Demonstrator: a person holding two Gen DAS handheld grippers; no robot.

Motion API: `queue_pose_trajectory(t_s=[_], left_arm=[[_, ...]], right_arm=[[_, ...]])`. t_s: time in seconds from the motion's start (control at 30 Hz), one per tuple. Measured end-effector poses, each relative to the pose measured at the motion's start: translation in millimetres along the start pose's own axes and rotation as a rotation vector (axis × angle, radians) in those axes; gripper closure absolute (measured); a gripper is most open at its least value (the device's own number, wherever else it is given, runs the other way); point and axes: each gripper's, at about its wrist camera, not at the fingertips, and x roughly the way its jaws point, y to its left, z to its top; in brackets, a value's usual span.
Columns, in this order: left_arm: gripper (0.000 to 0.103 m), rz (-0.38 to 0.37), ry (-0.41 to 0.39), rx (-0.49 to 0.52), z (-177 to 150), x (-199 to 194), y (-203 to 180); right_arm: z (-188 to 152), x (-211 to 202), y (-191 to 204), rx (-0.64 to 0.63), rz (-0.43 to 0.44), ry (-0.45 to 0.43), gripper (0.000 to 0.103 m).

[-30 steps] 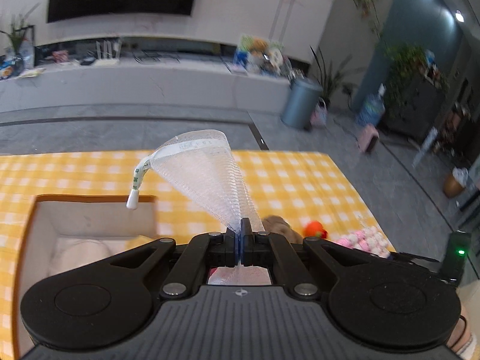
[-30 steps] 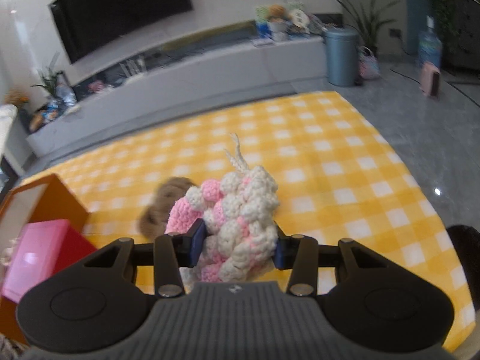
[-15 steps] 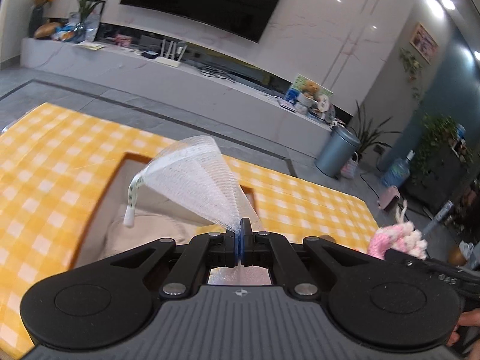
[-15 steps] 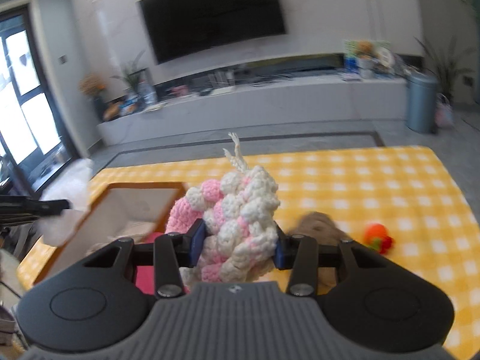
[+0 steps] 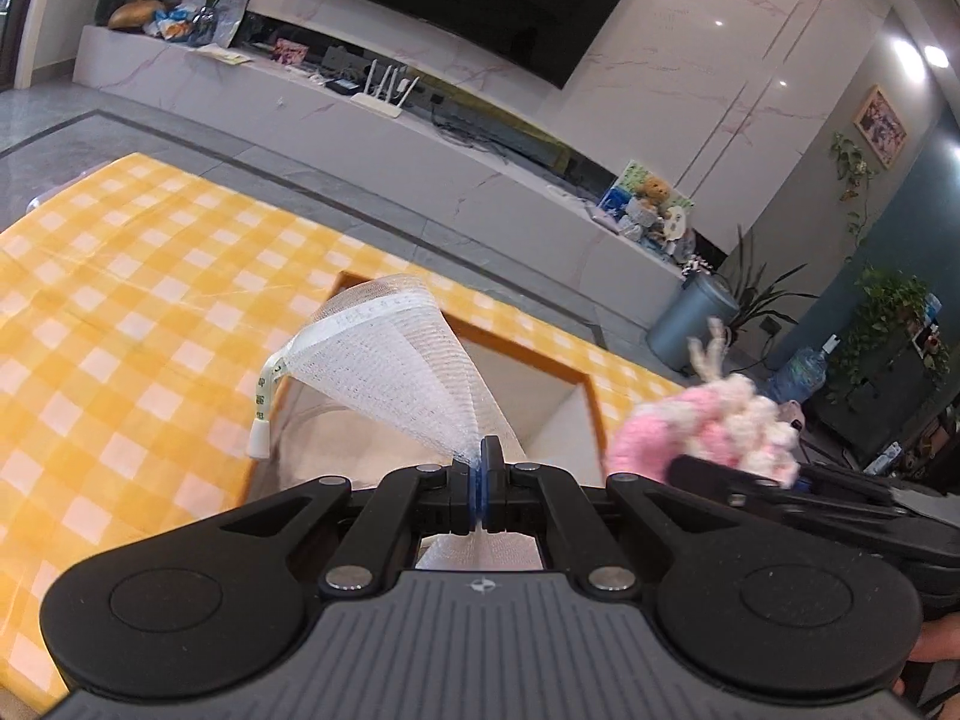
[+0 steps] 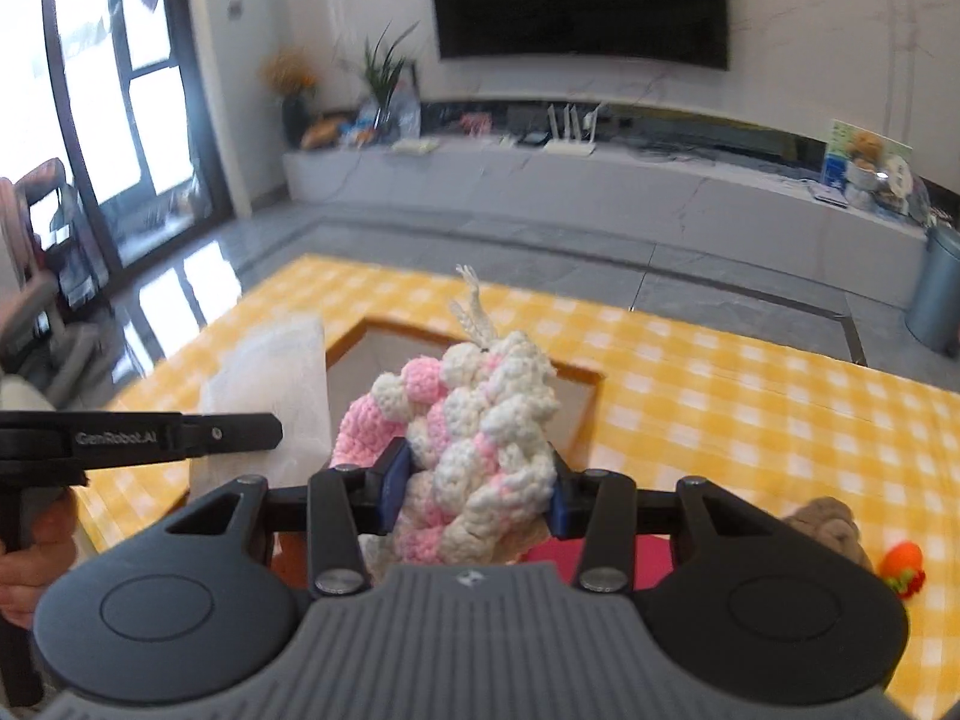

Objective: Organize soft objects
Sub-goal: 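Lift the mesh bag and pink bundle and carry them over the box with both tools, then lower the pink bundle into the box and open the right tool while the left tool drops the mesh bag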

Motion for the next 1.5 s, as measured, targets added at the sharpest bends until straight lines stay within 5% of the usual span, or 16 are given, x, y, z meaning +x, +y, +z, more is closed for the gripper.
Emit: queue_pose_trajectory(t_s=[0.37,0.57,0.63,0.8,1.0,1.2,1.5], left_arm=[[0.101,0.002,0.023,-0.044,-0.8,-0.4,24.0],[0.101,0.014,0.029,-0.051,-2.8,1.9,25.1],[0.101,0.019,0.033,-0.047,-3.6,3.4,25.7],[0.101,0.045,0.025,-0.049,-3.4,4.8,28.8],[0.101,0.045,0.027,-0.052,-2.6,5.4,32.5],[0.101,0.048,0.033,-0.054,-2.2,5.8,32.9],[0.101,0.029,0.001,-0.033,2.0,-13.2,32.7]], right_arm=[[-2.1,88.6,27.2,-0.184,-0.144,0.174,0.059],[3.1,131.5,45.7,-0.342,-0.28,0.162,0.059],[10.8,148.4,45.1,-0.314,-0.307,0.17,0.059],[26.0,187.2,14.0,-0.015,-0.247,0.286,0.059],[8.2,227.0,16.9,-0.091,-0.271,0.413,0.059],[8.3,232.5,17.6,-0.102,-0.278,0.432,0.059],[21.8,201.2,30.9,-0.147,-0.28,0.343,0.036]])
